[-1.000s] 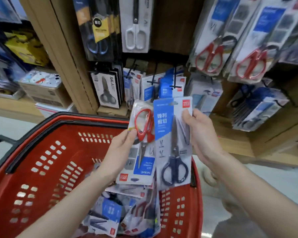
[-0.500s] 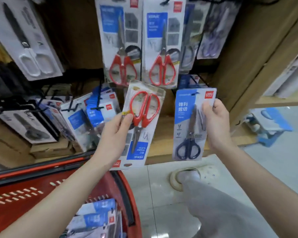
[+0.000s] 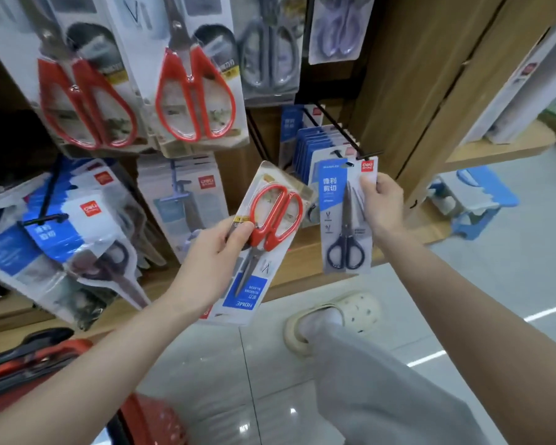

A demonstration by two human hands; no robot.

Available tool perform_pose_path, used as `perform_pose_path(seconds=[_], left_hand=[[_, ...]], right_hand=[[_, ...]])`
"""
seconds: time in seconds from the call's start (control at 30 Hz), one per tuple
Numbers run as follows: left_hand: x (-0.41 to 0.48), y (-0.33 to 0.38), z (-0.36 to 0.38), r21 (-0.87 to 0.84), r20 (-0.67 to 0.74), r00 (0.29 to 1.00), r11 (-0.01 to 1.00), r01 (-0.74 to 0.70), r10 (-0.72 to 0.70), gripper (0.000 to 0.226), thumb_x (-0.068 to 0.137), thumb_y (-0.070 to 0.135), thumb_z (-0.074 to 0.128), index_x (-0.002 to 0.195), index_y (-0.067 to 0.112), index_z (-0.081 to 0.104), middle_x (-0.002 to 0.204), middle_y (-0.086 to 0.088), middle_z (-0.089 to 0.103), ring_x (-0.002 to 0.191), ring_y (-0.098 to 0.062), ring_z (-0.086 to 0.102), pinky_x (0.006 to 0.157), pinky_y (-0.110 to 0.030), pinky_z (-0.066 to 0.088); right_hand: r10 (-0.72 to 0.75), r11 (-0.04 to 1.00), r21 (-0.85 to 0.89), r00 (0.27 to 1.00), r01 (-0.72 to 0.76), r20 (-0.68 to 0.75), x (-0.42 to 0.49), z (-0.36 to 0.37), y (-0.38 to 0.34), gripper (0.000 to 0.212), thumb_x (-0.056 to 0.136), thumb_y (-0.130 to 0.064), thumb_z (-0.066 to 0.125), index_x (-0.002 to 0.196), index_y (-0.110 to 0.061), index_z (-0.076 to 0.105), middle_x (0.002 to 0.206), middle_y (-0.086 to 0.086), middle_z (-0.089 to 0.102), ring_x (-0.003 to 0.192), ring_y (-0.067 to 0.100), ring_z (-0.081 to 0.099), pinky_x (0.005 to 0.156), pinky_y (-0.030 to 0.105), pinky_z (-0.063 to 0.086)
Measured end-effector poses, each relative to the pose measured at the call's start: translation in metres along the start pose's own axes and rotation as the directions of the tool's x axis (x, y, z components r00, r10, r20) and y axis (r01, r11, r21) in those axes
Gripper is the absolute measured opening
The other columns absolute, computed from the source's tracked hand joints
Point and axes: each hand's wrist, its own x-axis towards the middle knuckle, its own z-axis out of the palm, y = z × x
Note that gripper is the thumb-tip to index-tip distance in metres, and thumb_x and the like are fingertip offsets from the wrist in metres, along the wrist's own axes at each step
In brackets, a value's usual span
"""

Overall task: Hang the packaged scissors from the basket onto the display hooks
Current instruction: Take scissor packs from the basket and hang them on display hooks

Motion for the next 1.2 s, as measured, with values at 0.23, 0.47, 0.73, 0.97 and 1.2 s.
perform_pose_path(seconds=[0.23,0.47,0.73,0.97,1.2], left_hand=[[0.025,-0.006,0.014,0.030,0.094,0.993,0.997,0.067,-0.070,0.038,0.086,0.048,0.043,0.114,0.027,0.056,0.092,0.012,0.069,0.081,-0.006,0.069,0.065,-0.024,0.056],[0.039,-0.010,0.026,0.071,0.158,0.980,0.992,0.107,-0.117,0.020,0.088,0.047,0.042,0.102,0.039,0.053,0.086,0.017,0.067,0.076,-0.001,0.068,0.060,-0.019,0.054],[0.041,-0.015,0.029,0.109,0.183,0.975,0.989,0.104,-0.122,0.033,0.068,0.057,0.037,0.092,0.040,0.051,0.085,0.017,0.067,0.079,-0.002,0.069,0.061,-0.020,0.055],[0.039,-0.014,0.029,0.096,0.179,0.975,0.988,0.118,-0.134,0.031,0.068,0.056,0.038,0.090,0.040,0.050,0.077,0.019,0.065,0.074,0.001,0.068,0.048,-0.012,0.047],[0.033,-0.016,0.029,0.028,0.206,0.969,0.991,0.134,-0.137,0.017,0.092,0.042,0.042,0.096,0.034,0.056,0.084,0.014,0.069,0.081,0.001,0.067,0.067,-0.026,0.057]], right_hand=[[-0.015,0.999,0.043,0.999,0.014,0.033,0.044,0.021,0.008,0.030,0.093,-0.013,0.056,0.064,-0.020,0.051,0.066,-0.002,0.054,0.068,0.010,0.048,0.063,0.026,0.039],[-0.085,0.996,0.008,0.996,0.085,0.018,0.088,0.034,0.009,0.018,0.080,-0.024,0.074,0.068,-0.022,0.062,0.071,-0.008,0.062,0.066,0.005,0.055,0.069,0.023,0.046],[-0.131,0.991,0.035,0.986,0.128,0.104,0.112,0.054,-0.006,0.037,0.079,-0.025,0.076,0.052,-0.028,0.050,0.038,-0.021,0.047,0.039,-0.011,0.043,0.045,0.003,0.032],[-0.055,0.994,0.102,0.984,0.038,0.171,0.111,0.052,0.004,0.012,0.086,-0.016,0.067,0.088,-0.005,0.063,0.076,-0.004,0.060,0.059,-0.010,0.057,0.056,0.004,0.042],[0.076,0.988,-0.146,0.981,-0.050,0.177,0.037,0.039,0.016,0.029,0.098,-0.016,0.047,0.123,-0.003,0.054,0.111,0.007,0.061,0.106,0.019,0.058,0.087,0.021,0.045]])
